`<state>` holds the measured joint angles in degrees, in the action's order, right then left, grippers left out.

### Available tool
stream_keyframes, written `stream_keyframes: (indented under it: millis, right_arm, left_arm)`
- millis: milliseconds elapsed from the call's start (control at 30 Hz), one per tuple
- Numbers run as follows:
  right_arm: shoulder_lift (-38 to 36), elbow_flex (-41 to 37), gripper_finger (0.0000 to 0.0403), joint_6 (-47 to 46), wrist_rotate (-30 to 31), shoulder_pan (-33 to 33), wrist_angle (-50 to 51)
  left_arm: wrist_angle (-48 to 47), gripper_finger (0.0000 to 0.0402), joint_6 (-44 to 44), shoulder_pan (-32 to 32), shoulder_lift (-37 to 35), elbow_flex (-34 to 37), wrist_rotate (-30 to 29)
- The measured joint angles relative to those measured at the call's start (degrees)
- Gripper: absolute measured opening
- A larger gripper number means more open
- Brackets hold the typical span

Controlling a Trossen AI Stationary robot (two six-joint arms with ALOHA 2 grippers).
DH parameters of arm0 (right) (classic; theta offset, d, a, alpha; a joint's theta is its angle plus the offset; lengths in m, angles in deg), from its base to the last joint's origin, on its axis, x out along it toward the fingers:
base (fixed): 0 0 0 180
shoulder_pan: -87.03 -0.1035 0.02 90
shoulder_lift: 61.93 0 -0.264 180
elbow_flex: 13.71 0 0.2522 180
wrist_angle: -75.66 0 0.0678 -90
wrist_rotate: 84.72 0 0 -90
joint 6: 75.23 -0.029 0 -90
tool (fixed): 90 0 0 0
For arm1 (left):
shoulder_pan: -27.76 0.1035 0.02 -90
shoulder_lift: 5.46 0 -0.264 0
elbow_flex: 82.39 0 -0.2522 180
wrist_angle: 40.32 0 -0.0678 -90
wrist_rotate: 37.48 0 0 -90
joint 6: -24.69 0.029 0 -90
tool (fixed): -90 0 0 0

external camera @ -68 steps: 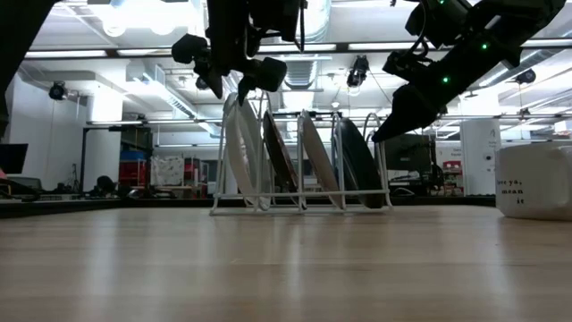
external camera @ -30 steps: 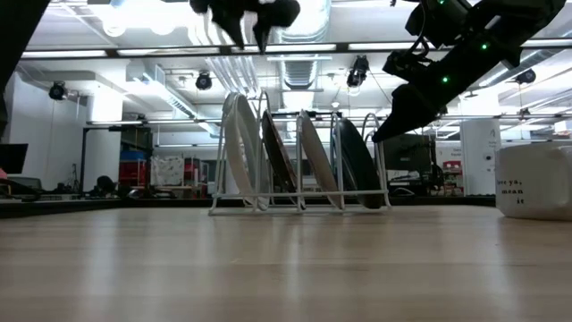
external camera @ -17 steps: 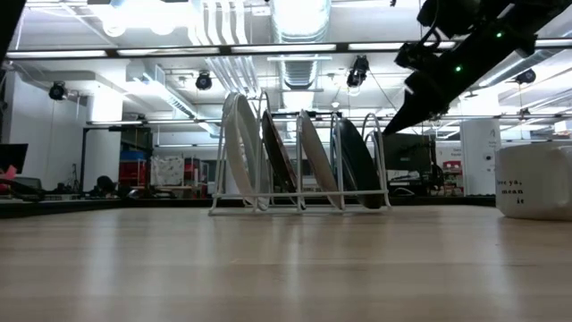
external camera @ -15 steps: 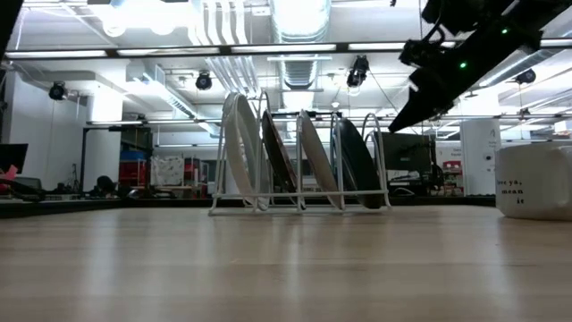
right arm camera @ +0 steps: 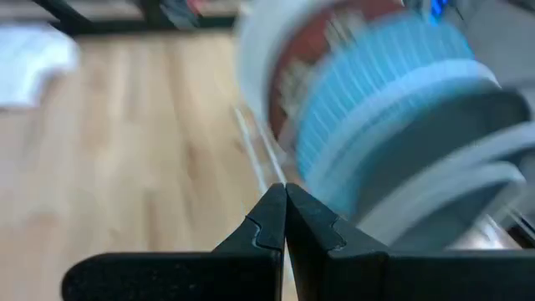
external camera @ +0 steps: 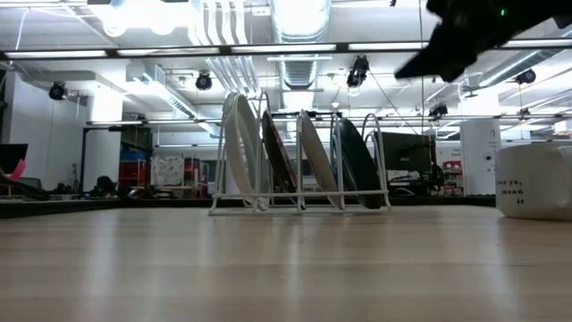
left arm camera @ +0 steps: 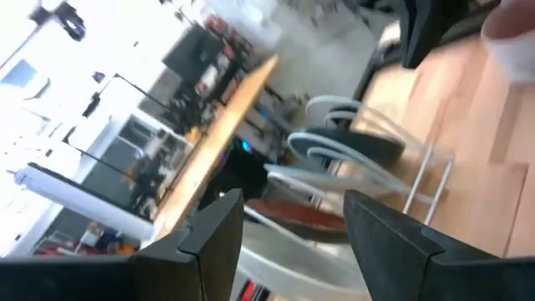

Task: Sort dishes
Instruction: Return to Home Position

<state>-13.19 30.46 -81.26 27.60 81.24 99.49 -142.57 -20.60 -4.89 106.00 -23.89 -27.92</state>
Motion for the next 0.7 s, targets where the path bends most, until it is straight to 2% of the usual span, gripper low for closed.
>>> stream_keyframes:
  millis: [133, 300, 433, 500, 600, 700]
  right_arm:
    - [0.3, -0.1, 0.0000, 2.5, -0.9, -4.0, -8.1]
    - [0.7, -0.1, 0.0000, 5.7, -2.5, -7.2, -14.9]
    - [0.5, 0.1, 0.0000, 6.6, -2.5, -7.7, -15.5]
    - [0.1, 0.1, 0.0000, 6.8, -2.5, -7.7, -15.5]
    - [-0.3, 0.2, 0.0000, 7.1, -2.5, -7.7, -15.0]
    - [-0.4, 0.2, 0.0000, 7.8, -2.8, -7.8, -14.9]
  left_arm:
    - [3.7, 0.0197, -6.9, -1.8, 0.0, 3.6, -3.7]
    - [15.4, 0.0197, -5.0, -2.3, 0.0, 6.1, -4.2]
    - [27.9, 0.0197, 10.0, -1.7, 0.0, 6.2, -2.5]
    - [33.9, 0.0197, 20.3, -1.8, 0.0, 4.9, 3.1]
    - [42.8, 0.0197, 35.6, -2.5, 0.0, 1.7, 15.0]
    - [47.1, 0.0197, 48.7, -2.8, 0.0, -1.4, 23.7]
